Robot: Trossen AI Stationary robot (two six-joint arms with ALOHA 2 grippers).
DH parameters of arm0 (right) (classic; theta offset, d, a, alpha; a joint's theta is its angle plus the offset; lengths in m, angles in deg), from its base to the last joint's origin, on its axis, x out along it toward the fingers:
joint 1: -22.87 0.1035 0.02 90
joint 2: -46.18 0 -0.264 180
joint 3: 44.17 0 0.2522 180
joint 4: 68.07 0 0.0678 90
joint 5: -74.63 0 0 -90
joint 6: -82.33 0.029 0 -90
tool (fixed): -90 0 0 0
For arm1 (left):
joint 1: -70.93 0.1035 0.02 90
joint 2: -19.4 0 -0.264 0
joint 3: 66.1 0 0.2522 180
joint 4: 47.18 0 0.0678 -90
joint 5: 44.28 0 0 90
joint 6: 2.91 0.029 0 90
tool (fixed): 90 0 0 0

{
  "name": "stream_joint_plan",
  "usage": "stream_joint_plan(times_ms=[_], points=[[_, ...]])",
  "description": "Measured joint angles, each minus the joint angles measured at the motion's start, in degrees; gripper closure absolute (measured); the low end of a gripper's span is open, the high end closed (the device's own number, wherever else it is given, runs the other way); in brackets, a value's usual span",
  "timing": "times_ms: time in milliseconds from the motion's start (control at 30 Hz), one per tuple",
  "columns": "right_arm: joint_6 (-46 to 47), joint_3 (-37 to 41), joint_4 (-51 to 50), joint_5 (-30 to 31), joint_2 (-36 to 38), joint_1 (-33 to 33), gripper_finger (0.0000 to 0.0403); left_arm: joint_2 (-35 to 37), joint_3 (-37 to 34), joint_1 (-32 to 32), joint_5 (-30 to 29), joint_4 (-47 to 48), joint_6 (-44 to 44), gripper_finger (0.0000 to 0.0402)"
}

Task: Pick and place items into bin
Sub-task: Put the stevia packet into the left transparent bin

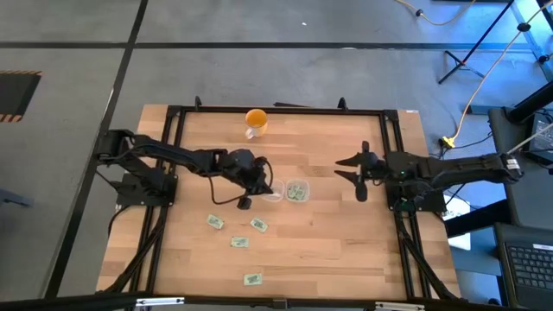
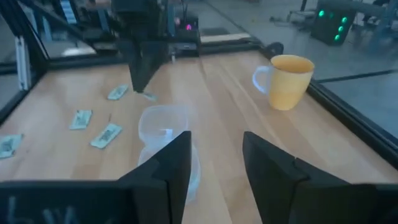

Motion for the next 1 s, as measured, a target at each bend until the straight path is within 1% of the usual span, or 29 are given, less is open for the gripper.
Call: stream_joint_plan(times_ms=[233, 367, 567, 700, 1000], points=[[0.1, 6.6, 2.5, -0.1, 9.8, 0.0, 0.0255, -5.3, 3.6, 0.2, 0.0, 0.0, 0.1, 0.04], [0.1, 7.9, 2.3, 0.0, 12.9, 0.0, 0.0255, -8.5, 4.8, 0.2, -0.3, 0.0, 0.1, 0.04], [0.3, 7.9, 2.2, -0.1, 13.8, 0.0, 0.0255, -12.1, 4.9, 0.2, -4.1, 1.3, -0.3, 0.04], [0.3, 7.9, 2.2, -0.1, 13.8, 0.0, 0.0255, -12.9, 4.9, 0.2, -6.2, 1.3, -0.4, 0.04], [0.4, 7.9, 2.1, -0.1, 13.8, 0.0, 0.0255, -12.8, 4.9, 0.2, -6.9, 2.1, -0.4, 0.0399]])
